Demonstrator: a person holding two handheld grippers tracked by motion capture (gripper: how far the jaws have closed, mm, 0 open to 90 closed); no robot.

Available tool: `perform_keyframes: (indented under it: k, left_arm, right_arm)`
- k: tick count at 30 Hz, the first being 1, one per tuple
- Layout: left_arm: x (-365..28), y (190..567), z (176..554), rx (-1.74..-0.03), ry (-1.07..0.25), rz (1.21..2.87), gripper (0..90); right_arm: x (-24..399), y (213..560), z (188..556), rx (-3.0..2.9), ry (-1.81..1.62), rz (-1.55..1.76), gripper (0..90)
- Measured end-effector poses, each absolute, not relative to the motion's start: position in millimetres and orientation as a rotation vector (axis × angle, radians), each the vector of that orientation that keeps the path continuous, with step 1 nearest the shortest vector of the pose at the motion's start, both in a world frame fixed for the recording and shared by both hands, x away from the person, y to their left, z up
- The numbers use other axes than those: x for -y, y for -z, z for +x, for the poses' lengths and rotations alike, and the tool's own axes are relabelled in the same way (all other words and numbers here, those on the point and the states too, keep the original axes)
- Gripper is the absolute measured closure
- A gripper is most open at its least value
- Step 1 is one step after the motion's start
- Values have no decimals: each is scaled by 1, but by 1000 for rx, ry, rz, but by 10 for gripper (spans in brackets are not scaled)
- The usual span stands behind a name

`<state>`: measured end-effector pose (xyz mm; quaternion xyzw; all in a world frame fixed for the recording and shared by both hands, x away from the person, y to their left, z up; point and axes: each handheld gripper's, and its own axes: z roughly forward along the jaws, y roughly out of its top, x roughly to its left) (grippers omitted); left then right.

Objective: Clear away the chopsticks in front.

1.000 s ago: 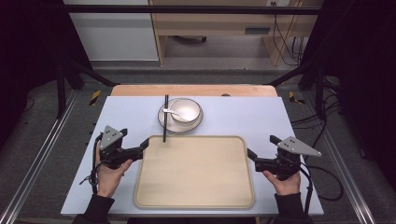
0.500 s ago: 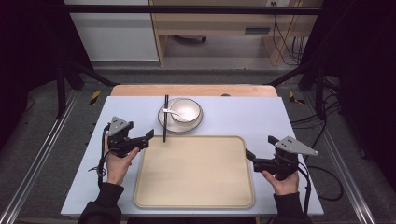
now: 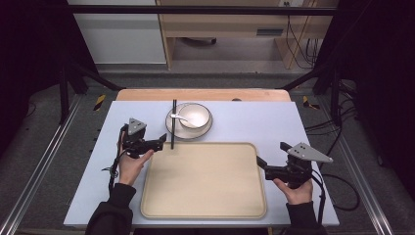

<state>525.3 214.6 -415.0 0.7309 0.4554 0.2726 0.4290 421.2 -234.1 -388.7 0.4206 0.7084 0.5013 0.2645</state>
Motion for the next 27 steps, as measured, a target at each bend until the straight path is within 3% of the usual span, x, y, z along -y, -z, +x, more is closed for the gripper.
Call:
perform_keyframes:
  k: [15, 27]
  left_arm:
    - [-199, 417, 557, -1138, -683, 1905, 137]
    - [-187, 426, 583, -1163, -681, 1972, 286]
  right_arm:
    - [234, 388, 422, -1914, -1350, 1134, 44]
    - [235, 388, 422, -1916, -1353, 1133, 45]
